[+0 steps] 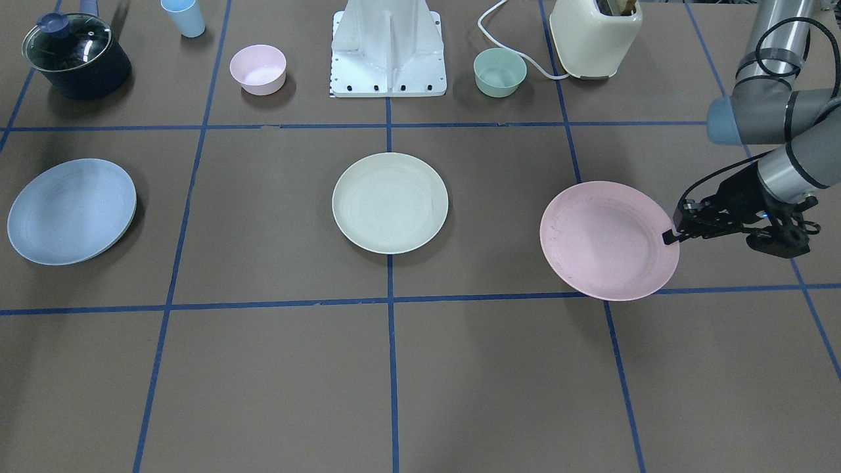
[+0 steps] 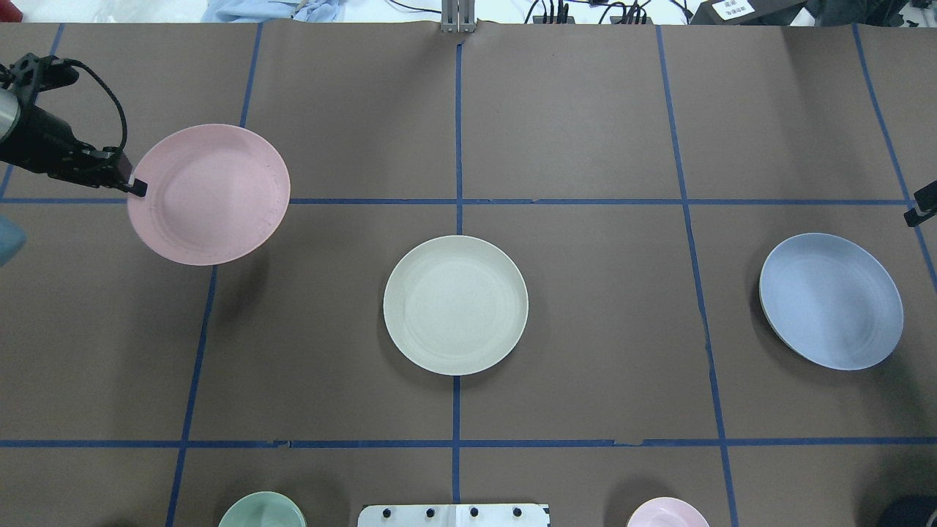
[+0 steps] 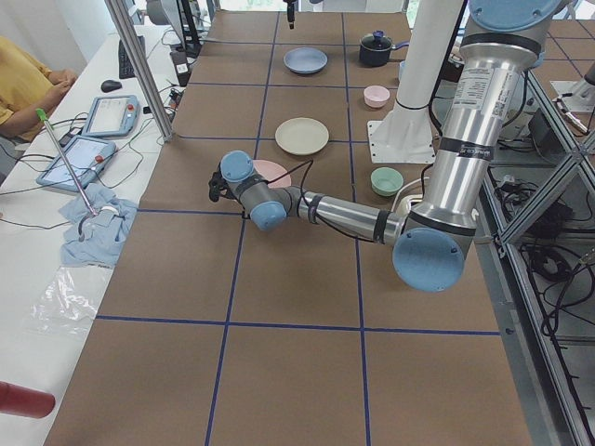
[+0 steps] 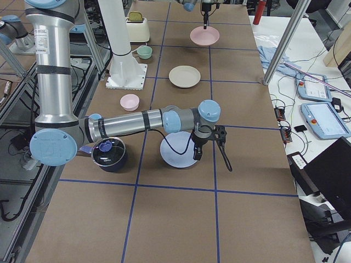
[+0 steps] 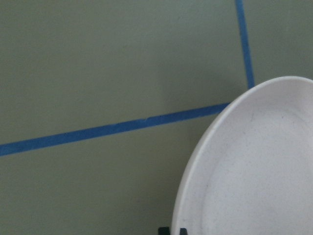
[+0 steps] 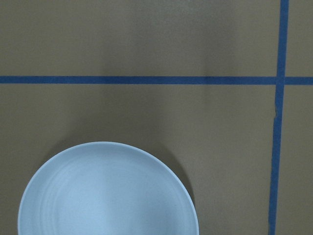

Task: Stack three plates with pink and blue
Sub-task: 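Lift the pink plate with the left gripper and carry it over the cream plate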

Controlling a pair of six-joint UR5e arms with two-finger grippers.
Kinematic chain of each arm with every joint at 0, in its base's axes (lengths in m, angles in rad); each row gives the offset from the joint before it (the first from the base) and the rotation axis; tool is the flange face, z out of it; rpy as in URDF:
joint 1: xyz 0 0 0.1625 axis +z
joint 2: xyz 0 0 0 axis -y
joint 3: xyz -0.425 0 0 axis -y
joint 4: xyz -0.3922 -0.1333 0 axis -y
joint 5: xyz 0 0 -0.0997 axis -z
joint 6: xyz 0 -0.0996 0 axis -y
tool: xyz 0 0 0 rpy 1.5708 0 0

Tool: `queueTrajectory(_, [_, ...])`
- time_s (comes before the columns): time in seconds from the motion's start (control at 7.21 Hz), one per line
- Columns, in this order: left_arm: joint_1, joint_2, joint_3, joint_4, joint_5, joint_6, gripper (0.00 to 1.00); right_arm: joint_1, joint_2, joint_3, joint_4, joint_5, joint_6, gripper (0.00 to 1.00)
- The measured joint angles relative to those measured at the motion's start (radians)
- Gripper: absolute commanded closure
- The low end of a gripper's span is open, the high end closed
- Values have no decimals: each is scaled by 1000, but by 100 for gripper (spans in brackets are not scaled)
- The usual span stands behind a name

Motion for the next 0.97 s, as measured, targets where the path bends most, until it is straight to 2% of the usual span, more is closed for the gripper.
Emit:
queueTrajectory(0.14, [37,-41,-11,0,3,-92,100,-4,-5,-57,80,23,1,0])
queueTrajectory(0.42, [152,-128,-32,0,41,-295,100,-26,-36,-104,188,51,3,0])
queueTrajectory(0.97, [347,-214,-82,0,162,-478,100,-48,-55,-107,220,77,4,0])
